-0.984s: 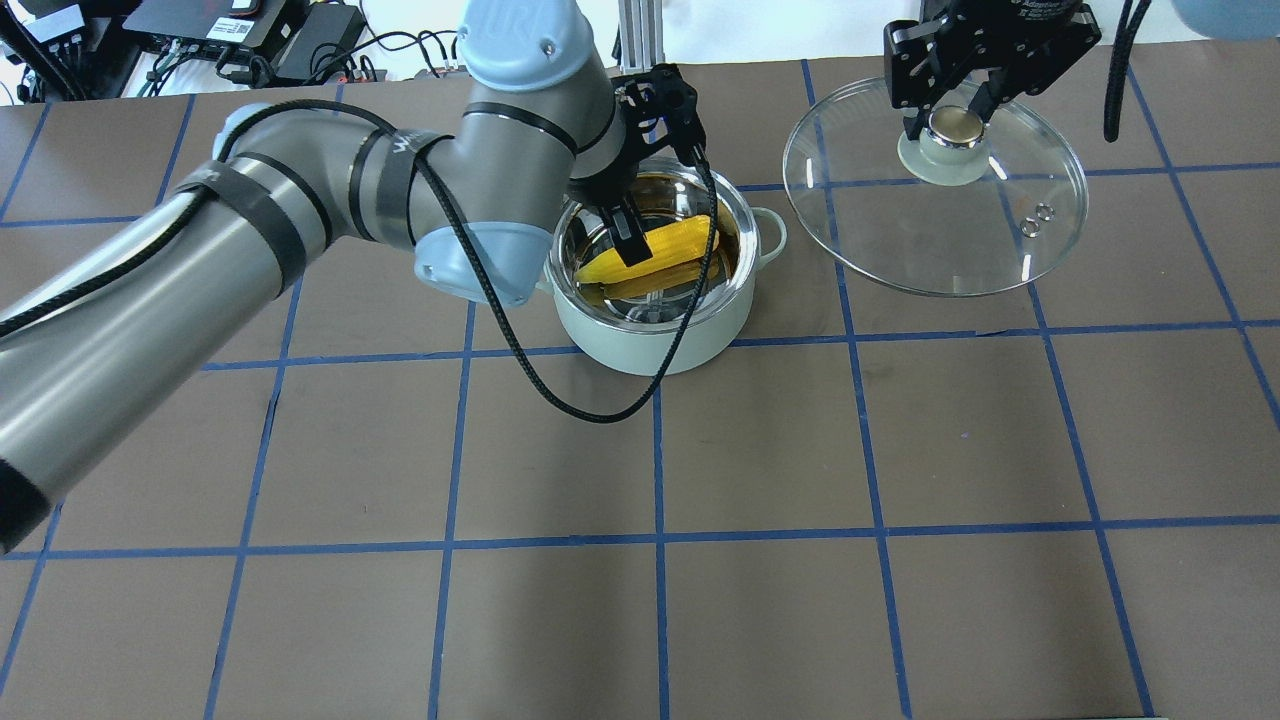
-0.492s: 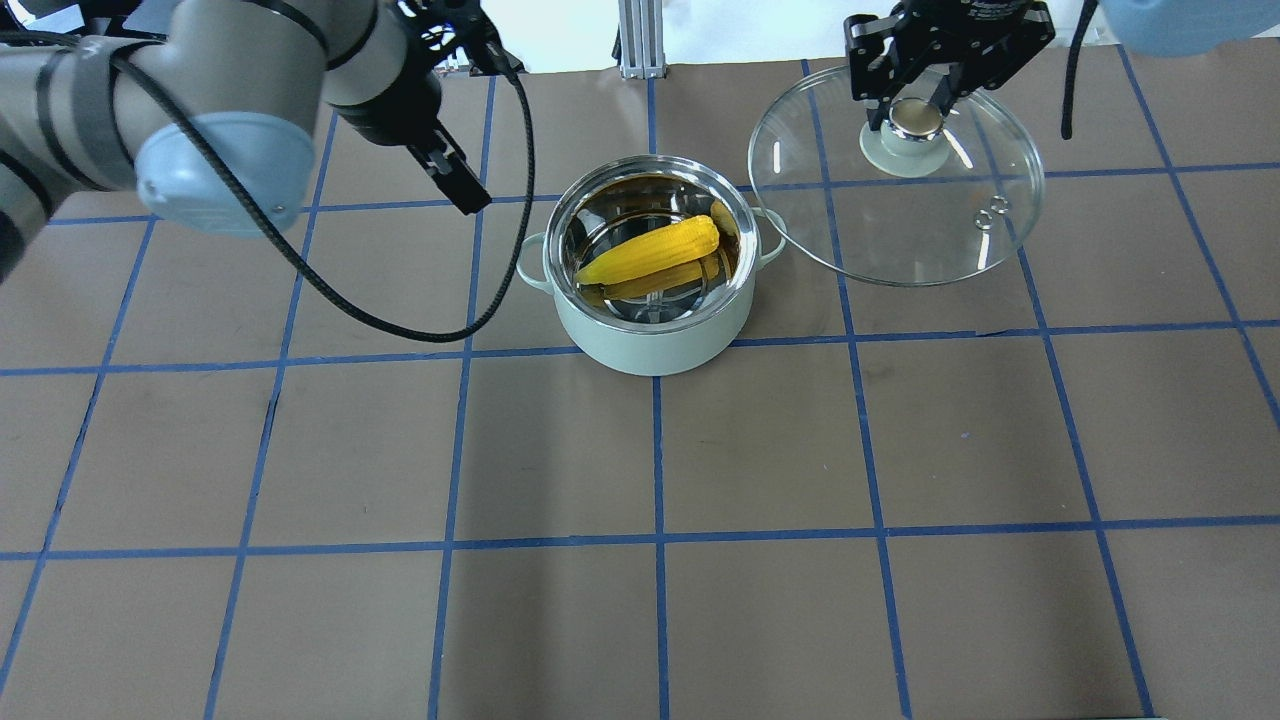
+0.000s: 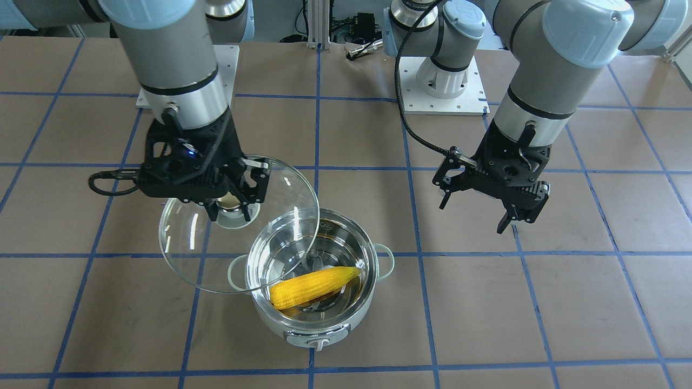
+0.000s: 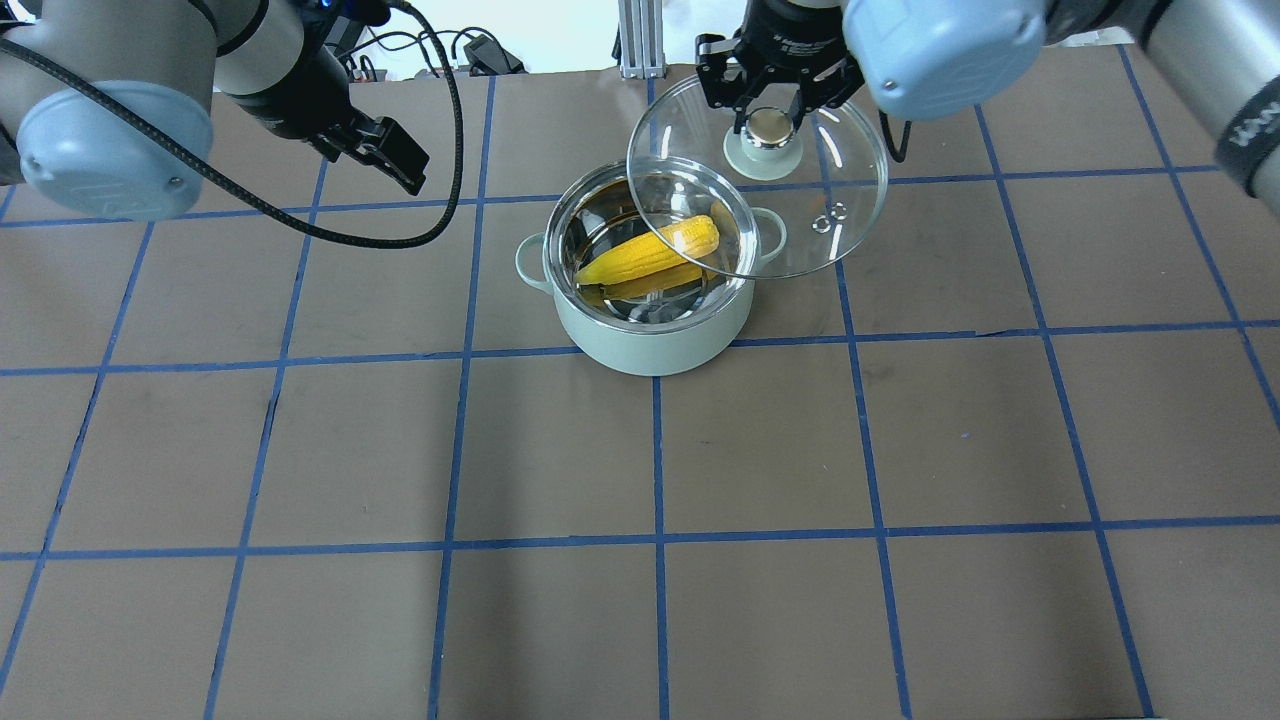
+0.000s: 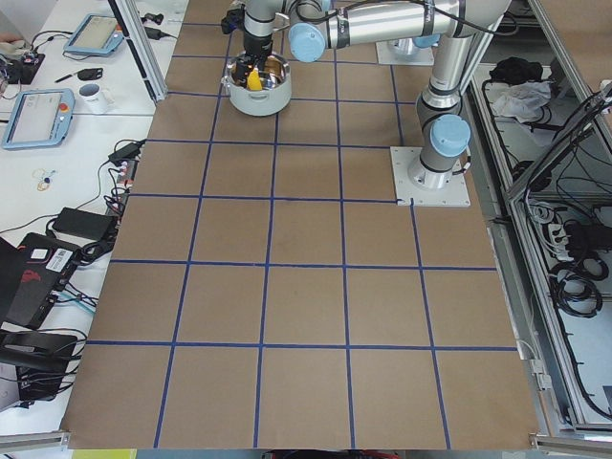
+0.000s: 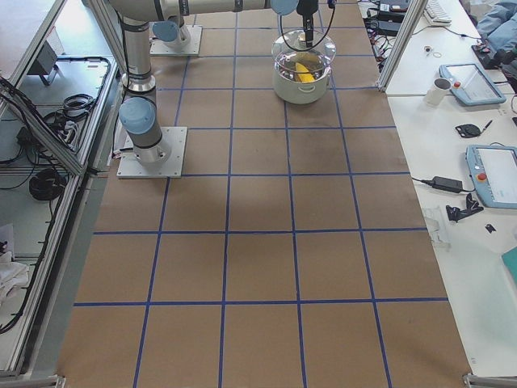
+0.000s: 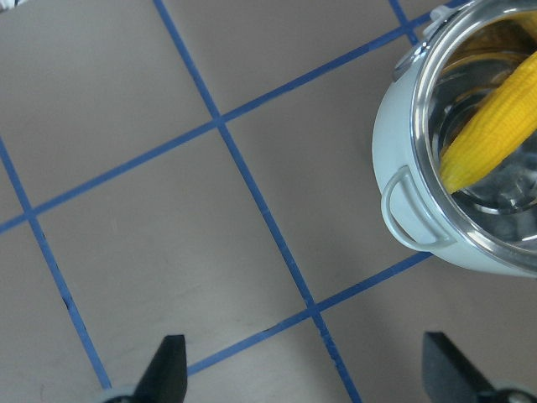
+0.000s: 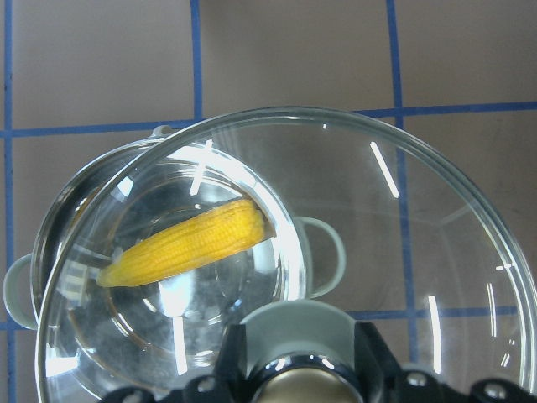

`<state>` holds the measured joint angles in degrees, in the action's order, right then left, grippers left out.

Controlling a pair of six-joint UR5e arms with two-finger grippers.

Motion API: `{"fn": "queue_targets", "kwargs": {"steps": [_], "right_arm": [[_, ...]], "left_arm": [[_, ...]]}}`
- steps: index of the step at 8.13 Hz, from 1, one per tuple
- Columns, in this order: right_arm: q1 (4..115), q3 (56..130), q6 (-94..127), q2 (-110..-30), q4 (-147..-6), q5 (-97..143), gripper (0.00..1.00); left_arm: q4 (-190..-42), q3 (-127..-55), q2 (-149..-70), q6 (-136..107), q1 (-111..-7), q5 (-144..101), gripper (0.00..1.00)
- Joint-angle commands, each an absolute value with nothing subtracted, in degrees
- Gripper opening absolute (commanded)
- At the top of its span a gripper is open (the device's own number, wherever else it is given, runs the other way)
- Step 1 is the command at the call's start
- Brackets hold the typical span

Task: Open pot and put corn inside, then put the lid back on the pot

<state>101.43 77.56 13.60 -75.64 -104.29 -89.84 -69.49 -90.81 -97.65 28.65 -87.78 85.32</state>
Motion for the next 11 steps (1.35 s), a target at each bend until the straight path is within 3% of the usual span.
{"fn": "queue_targets", "kwargs": {"steps": [1,4,11], "right_arm": [[109.3,77.52,23.43,-68.58,-112.38,-92.97,0.44],[112.23,77.61,24.78,-66.01,-114.42,-93.87,0.44],[111.98,77.78,20.39,-62.58,-115.4,-94.04,0.46]], "left_arm": [[-77.05,-90.88,-95.55,10.77,-87.28,86.39,1.0],[-84.45,-91.58,-90.28,0.11,-87.28,91.15,1.0],[-85.17,-91.93,-91.23,0.09,-87.28,90.53,1.0]]}}
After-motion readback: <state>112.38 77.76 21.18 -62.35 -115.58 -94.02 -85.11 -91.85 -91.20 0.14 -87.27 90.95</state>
